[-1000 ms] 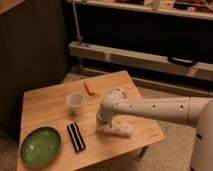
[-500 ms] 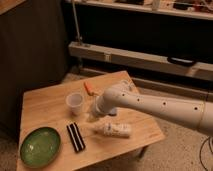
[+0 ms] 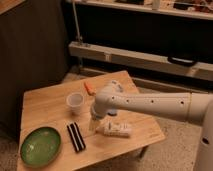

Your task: Stand the bottle upright

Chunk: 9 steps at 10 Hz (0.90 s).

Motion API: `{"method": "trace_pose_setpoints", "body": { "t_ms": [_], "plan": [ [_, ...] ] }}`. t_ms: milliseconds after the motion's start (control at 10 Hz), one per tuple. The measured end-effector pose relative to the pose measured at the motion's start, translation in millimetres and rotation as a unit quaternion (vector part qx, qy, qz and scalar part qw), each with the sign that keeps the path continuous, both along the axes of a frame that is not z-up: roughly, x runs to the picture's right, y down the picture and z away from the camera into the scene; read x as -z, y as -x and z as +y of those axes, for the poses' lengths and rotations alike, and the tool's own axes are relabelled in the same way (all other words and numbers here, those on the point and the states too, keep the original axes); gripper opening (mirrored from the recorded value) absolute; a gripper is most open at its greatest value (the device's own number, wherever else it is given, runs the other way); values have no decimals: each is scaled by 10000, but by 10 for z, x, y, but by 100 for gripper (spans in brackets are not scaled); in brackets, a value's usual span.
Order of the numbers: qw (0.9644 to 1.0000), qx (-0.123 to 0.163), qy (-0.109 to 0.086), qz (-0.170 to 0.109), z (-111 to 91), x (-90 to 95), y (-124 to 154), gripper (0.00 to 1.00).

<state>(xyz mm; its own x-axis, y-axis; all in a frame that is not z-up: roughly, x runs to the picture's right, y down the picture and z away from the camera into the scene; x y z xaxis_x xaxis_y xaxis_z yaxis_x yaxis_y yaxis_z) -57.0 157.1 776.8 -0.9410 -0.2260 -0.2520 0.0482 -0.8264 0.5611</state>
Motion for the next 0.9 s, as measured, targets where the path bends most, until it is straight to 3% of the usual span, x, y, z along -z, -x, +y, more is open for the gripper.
{"method": "trace_pose_setpoints", "body": {
  "t_ms": [200, 900],
  "plan": [
    [9997, -22, 139, 194, 169, -138, -183, 69],
    [9985, -26, 493, 220, 457, -429, -288, 69]
  ]
}}
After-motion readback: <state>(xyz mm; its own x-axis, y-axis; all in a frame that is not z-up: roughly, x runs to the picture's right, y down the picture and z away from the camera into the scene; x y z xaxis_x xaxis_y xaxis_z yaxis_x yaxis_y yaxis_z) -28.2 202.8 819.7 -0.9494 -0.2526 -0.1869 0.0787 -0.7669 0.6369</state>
